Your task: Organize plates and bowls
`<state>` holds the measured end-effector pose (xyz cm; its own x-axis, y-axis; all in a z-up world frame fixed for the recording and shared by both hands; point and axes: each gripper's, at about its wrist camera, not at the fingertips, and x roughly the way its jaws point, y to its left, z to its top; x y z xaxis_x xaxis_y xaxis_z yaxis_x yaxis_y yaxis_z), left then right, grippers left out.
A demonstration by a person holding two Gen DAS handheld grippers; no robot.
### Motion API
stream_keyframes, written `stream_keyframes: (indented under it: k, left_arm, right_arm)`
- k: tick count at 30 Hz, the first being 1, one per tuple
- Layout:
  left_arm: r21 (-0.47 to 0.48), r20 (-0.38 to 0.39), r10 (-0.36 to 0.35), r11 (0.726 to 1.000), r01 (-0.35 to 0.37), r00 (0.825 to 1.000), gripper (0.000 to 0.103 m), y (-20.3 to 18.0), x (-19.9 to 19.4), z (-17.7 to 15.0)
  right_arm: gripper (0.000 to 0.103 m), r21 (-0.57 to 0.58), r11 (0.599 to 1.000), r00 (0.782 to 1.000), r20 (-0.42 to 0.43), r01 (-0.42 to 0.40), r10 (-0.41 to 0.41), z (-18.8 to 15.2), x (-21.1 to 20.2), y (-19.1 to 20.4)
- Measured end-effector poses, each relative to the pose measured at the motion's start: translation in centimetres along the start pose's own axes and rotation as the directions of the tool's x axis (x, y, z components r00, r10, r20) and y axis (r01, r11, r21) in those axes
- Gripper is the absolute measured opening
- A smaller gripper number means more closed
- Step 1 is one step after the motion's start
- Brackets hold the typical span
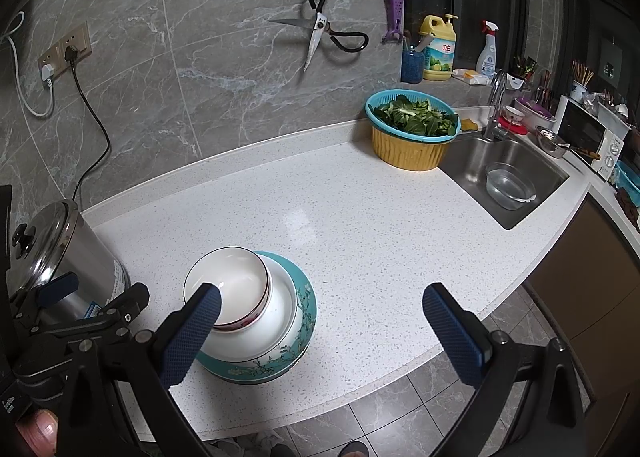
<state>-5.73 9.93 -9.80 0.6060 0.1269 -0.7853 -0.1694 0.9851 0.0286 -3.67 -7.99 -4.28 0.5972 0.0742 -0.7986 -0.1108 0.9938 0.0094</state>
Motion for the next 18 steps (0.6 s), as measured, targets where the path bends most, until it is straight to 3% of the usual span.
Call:
stream_keyframes:
  k: [18]
  left_arm:
    - [-0.003,-0.008,0.002,1.000,-0.002,1.000,0.103,-0.17,0.15,0.03]
  right_arm:
    - [0.103,0.001,1.000,1.000,-0.001,0.002,-0.002,-0.15,-0.03,0.06]
